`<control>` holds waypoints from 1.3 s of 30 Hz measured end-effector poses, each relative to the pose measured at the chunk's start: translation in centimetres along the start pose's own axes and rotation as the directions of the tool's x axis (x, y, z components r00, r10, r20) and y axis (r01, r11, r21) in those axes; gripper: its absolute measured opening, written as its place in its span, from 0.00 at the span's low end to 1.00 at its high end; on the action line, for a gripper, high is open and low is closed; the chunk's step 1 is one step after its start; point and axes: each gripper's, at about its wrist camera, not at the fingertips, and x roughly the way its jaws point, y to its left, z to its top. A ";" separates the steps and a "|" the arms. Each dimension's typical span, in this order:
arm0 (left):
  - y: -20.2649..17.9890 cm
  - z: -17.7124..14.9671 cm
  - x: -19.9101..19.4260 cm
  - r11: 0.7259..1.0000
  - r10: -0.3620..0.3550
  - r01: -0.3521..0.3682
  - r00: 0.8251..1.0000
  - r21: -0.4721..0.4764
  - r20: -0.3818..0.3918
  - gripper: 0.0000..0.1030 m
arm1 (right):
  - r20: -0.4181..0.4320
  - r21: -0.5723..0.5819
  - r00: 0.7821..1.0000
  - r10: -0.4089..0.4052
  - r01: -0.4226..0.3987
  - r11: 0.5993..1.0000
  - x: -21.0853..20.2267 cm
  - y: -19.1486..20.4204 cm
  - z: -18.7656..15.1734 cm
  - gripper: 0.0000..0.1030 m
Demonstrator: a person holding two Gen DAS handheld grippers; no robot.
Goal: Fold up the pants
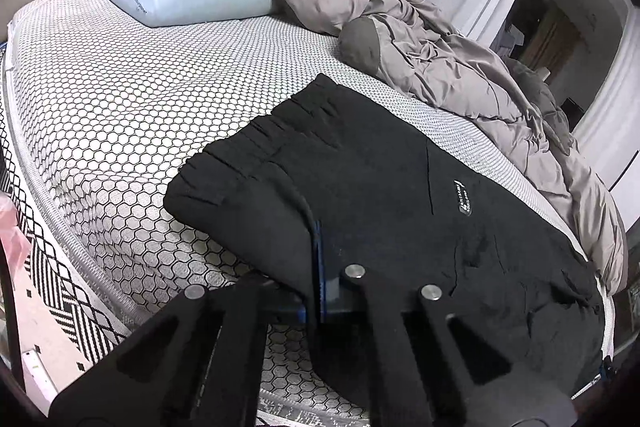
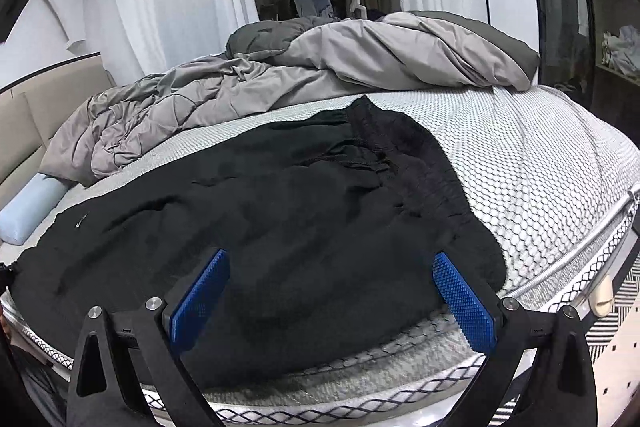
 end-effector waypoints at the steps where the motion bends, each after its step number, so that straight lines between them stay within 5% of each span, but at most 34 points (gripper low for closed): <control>1: 0.0 -0.1 -0.1 1.000 0.001 -0.001 1.000 0.001 0.000 0.01 | -0.001 0.031 1.000 0.003 -0.003 1.000 -0.2 -0.9 0.0 1.00; 5: 0.1 -0.4 -0.6 1.000 -0.001 0.001 1.000 0.007 -0.002 0.01 | -0.003 0.264 0.991 0.135 -0.129 0.956 -0.6 -5.7 -0.4 1.00; 10: 0.2 -0.5 -0.4 1.000 -0.010 0.010 1.000 0.007 -0.009 0.01 | -0.083 0.419 0.979 0.187 -0.136 0.898 1.4 -8.9 -1.3 0.89; 14: 0.3 -0.3 0.0 1.000 -0.020 0.020 1.000 0.004 -0.010 0.01 | -0.069 0.545 0.952 0.299 -0.215 0.810 3.2 -10.3 -1.7 0.77; 17: 0.3 0.1 -0.1 0.999 -0.040 0.040 0.999 -0.006 -0.002 0.01 | -0.018 0.595 0.952 0.307 -0.236 0.768 3.9 -11.1 -1.3 0.43; 18: 0.3 0.1 -0.2 0.999 -0.047 0.047 0.999 -0.006 -0.002 0.00 | -0.013 0.604 0.952 0.305 -0.236 0.761 4.2 -11.4 -1.2 0.22; 21: 0.4 -0.2 -0.8 0.999 -0.041 0.041 0.999 0.011 -0.018 0.00 | -0.003 0.603 0.966 0.259 -0.205 0.771 3.5 -11.9 -1.4 0.14; 29: 0.9 0.8 -2.3 0.997 -0.080 0.080 0.997 0.018 -0.001 0.00 | 0.048 0.507 0.984 0.173 -0.173 0.844 0.3 -9.8 1.1 0.14; 34: -2.1 6.1 -1.8 0.995 -0.090 0.087 0.994 0.056 0.057 0.00 | 0.098 0.403 0.988 0.118 -0.148 0.903 0.3 -6.6 7.0 0.14; 39: -6.6 13.0 3.0 0.993 -0.052 0.046 0.997 0.105 0.058 0.00 | 0.078 0.344 0.995 0.057 -0.081 0.935 5.8 -3.5 14.3 0.14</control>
